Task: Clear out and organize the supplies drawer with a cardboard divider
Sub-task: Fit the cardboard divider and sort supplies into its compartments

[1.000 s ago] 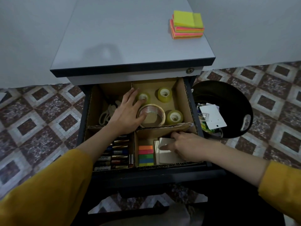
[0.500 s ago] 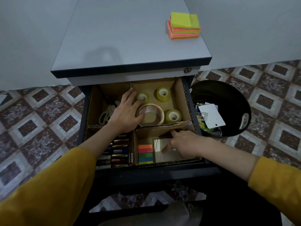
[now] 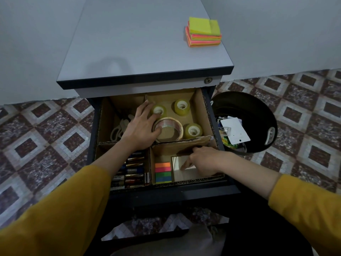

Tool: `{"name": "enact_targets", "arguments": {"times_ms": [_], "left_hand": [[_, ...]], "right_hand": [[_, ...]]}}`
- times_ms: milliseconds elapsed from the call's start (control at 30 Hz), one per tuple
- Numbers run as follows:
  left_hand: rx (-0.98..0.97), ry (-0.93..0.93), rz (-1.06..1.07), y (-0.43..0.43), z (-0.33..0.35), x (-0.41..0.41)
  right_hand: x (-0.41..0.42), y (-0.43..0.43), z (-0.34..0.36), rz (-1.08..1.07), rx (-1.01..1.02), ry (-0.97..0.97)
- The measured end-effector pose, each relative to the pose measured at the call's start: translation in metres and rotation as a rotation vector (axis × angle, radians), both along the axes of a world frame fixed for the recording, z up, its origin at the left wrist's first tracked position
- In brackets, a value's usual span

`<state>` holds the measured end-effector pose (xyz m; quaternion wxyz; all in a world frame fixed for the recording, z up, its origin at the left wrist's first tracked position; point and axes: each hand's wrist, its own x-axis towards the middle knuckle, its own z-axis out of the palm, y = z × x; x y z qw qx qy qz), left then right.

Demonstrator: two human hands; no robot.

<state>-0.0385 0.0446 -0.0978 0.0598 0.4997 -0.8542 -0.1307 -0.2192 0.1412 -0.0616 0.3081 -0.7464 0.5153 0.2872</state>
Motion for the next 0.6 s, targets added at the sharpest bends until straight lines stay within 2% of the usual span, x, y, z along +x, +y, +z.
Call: {"name": "enact_targets", "arguments": {"times_ms": [233, 333, 467, 600], "left_hand": [[-0.014, 0.044, 0.015, 0.004, 0.001, -0.001], [-0.017, 0.009, 0.014, 0.006, 0.006, -0.003], [-0.086, -0.048, -0.049, 0.011, 0.016, -0.006], [-0.196, 0.076, -0.107, 0.018, 0.028, -0.004]], "right_hand": [[0.008, 0.002, 0.007, -0.104, 0.026, -0.035], [0.006, 0.006, 0.010, -0.180, -0.007, -0.084], [-0.001, 0.011, 0.019, -0.245, -0.187, -0.215], [-0.015, 0.005, 0.037, -0.268, -0.441, -0.304]]}}
